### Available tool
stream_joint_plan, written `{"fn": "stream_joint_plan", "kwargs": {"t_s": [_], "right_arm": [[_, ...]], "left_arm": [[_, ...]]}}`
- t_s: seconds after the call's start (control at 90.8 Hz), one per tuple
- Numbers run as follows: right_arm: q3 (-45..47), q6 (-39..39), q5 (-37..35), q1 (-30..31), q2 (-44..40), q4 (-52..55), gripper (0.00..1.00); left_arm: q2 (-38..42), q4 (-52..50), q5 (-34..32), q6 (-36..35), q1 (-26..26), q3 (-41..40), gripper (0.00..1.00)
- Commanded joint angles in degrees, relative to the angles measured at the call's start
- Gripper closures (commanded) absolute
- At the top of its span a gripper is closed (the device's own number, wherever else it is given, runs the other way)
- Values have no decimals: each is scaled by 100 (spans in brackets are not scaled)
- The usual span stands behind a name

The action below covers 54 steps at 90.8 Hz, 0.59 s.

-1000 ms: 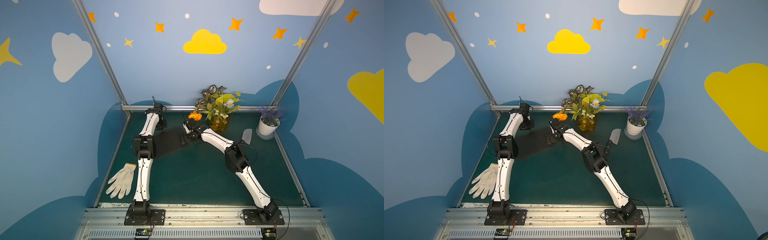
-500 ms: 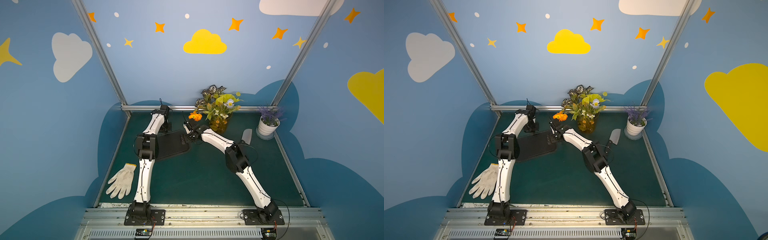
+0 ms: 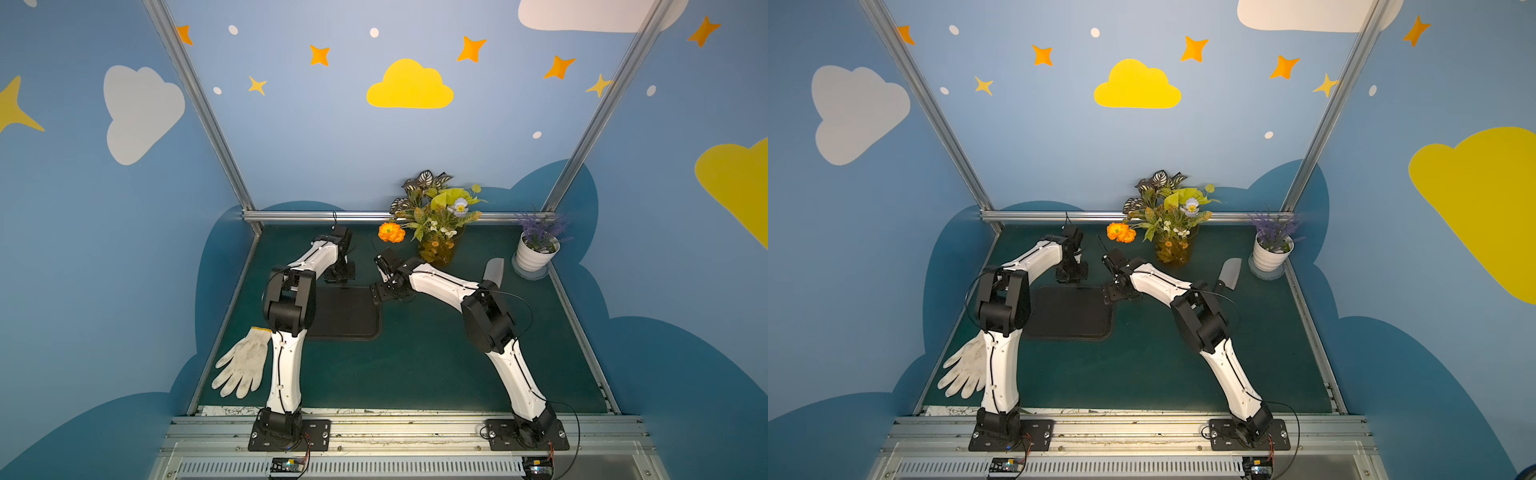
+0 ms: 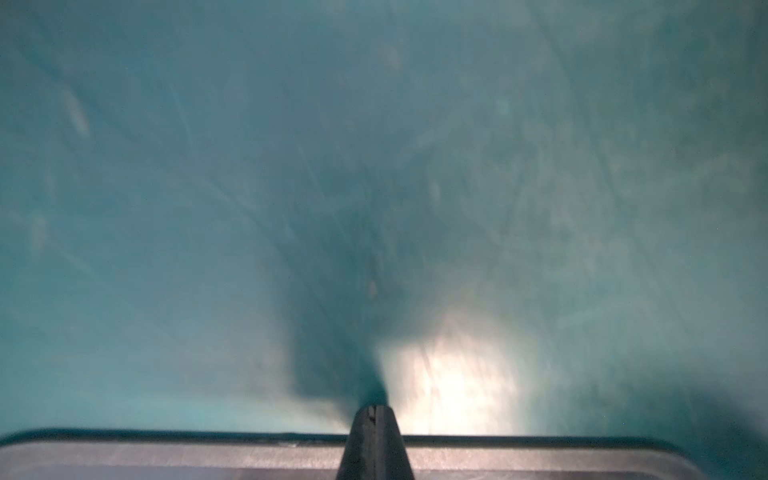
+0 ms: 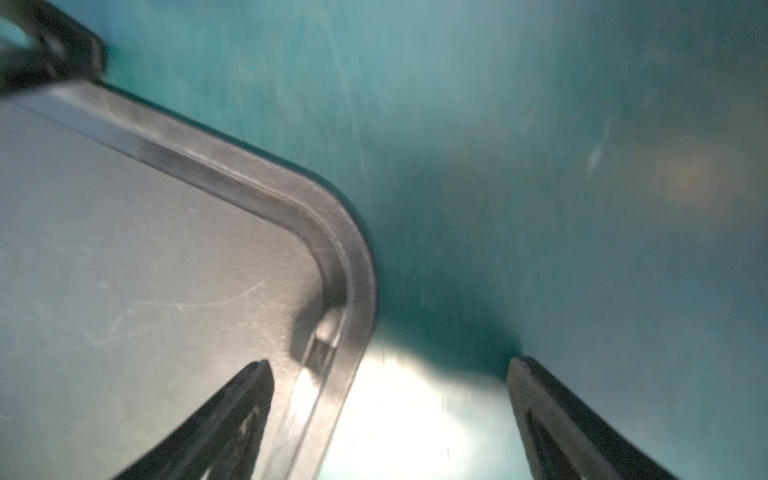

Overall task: Align the knife with the edge of the cutting board
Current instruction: Move the work surface to the center of the board.

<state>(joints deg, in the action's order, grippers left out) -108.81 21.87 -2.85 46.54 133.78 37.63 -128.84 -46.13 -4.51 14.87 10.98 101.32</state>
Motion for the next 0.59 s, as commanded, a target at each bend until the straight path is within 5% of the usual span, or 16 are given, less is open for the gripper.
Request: {"fn": "stream_joint_plan", "kwargs": {"t_s": [0.0, 0.33, 0.584], "right_arm": [[352, 125, -162, 197, -215, 509, 6], [940, 407, -261, 408, -625, 354, 6], [1301, 598, -165, 476, -863, 44, 6]], "left_arm": [[1, -380, 427, 197, 44, -459, 97], [1118, -427, 558, 164, -398, -645, 97], [1895, -224, 655, 133, -1211, -1415, 97]]}}
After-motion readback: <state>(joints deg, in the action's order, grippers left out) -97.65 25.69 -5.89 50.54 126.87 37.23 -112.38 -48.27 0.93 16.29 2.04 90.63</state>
